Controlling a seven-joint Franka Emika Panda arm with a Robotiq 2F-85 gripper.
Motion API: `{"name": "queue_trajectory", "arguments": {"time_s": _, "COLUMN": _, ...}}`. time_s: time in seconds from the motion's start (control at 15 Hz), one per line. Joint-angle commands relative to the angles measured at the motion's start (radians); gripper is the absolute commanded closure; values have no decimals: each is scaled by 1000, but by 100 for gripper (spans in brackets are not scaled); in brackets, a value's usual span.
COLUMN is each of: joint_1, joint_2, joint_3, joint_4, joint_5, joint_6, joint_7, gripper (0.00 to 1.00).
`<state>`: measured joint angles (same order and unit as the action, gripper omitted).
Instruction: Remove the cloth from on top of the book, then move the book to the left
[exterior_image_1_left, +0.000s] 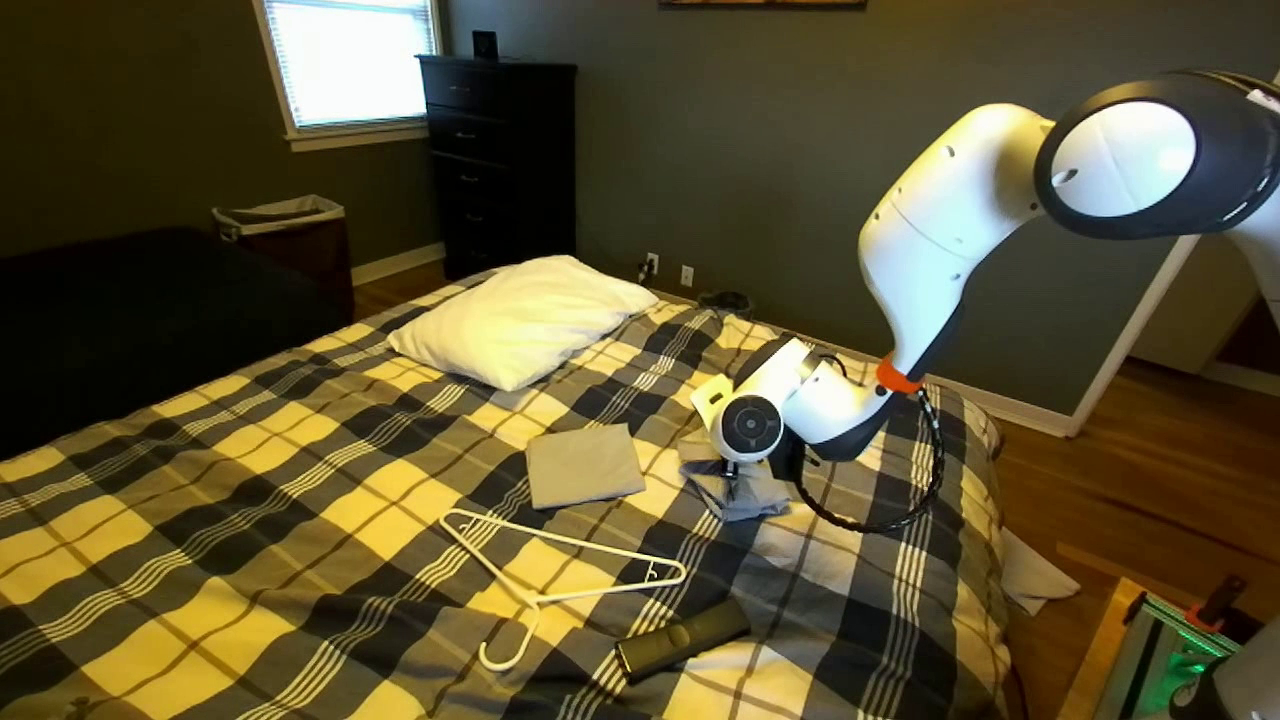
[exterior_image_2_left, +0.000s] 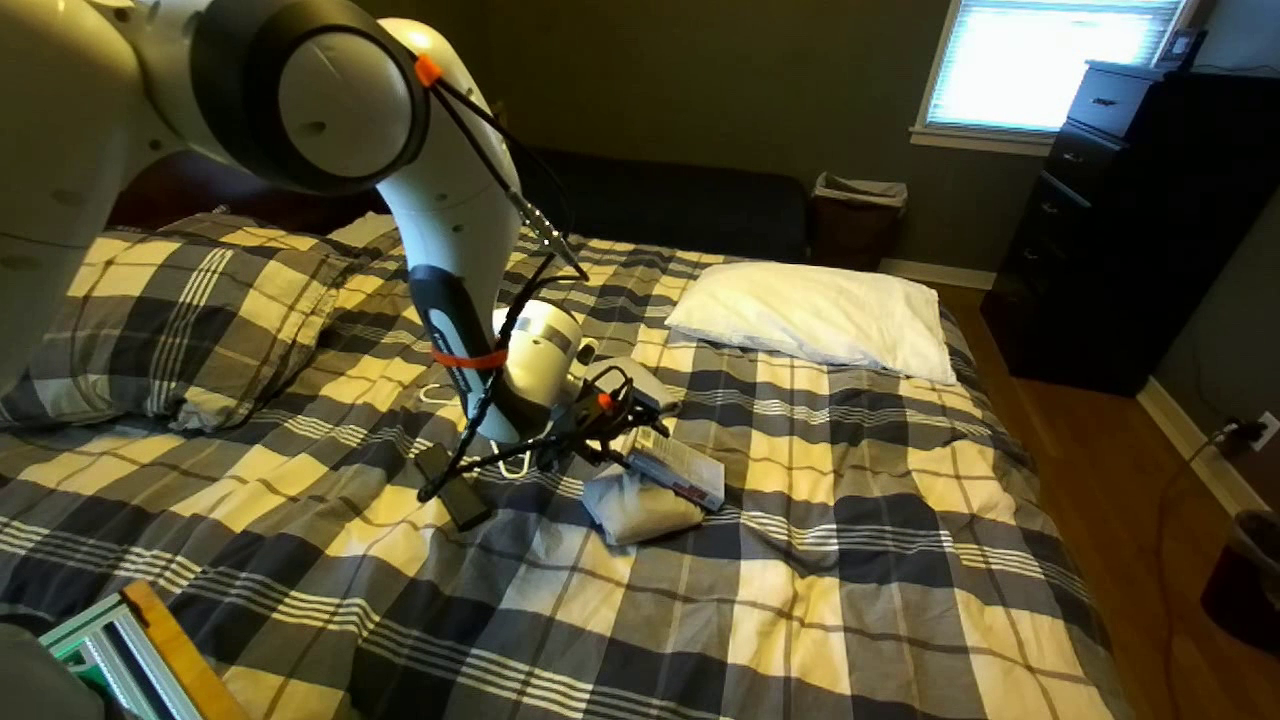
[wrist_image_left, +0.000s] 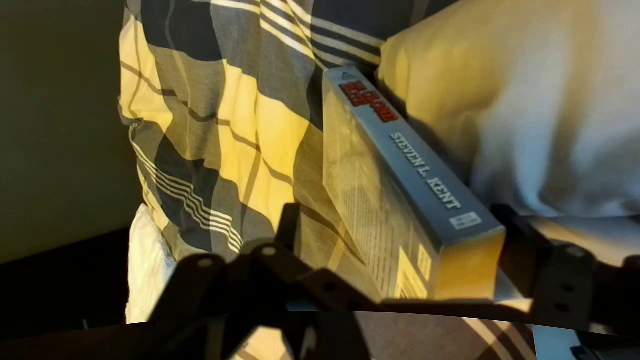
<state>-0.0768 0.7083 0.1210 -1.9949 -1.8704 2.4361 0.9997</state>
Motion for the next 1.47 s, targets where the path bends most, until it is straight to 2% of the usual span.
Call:
{"name": "queue_trajectory", "arguments": {"time_s": 0.0, "joint_1": -3, "joint_2": 13, "joint_3": -13, "joint_4": 3, "joint_5": -5, "joint_6": 10, "joint_7": 17, "gripper": 42}}
{"name": "queue_trajectory", "arguments": {"time_s": 0.47, "joint_1": 13, "joint_2": -5, "joint_3": -29, "joint_4": -21, "joint_5": -35, "joint_6": -43, "joint_7": 99, "gripper": 94}}
{"name": "queue_trajectory", "arguments": {"time_s": 0.67, "joint_1": 75, "joint_2": -82, "joint_3": -23, "joint_4": -95, "joint_5": -138, "joint_6": -166, "joint_7": 205, "gripper": 93}}
{"name": "queue_trajectory", "arguments": {"time_s": 1.0, "joint_1": 179, "joint_2": -198, "joint_3": 51, "joint_4": -201, "joint_5": -239, "joint_6": -369, "joint_7": 246, "gripper": 93}}
{"name": "queue_trajectory", "arguments": {"time_s": 1.13, "joint_1": 181, "joint_2": -219, "joint_3": 71, "joint_4": -221, "joint_5": -322, "joint_6": -383, "joint_7": 348, "gripper": 93}}
{"name": "queue_trajectory", "arguments": {"time_s": 1.2, "joint_1": 164, "joint_2": -224, "joint_3": 74, "joint_4": -236, "joint_5": -318, "joint_6": -379, "joint_7": 407, "gripper": 93}}
{"name": "queue_trajectory", "arguments": {"time_s": 1.27, "joint_1": 183, "joint_2": -187, "joint_3": 81, "joint_4": -175, "joint_5": -259, "joint_6": -366, "joint_7": 296, "gripper": 70}}
{"name": "queue_trajectory", "arguments": {"time_s": 1.4, "joint_1": 177, "joint_2": -200, "joint_3": 81, "joint_4": -198, "joint_5": -278, "joint_6": -366, "joint_7": 352, "gripper": 70}}
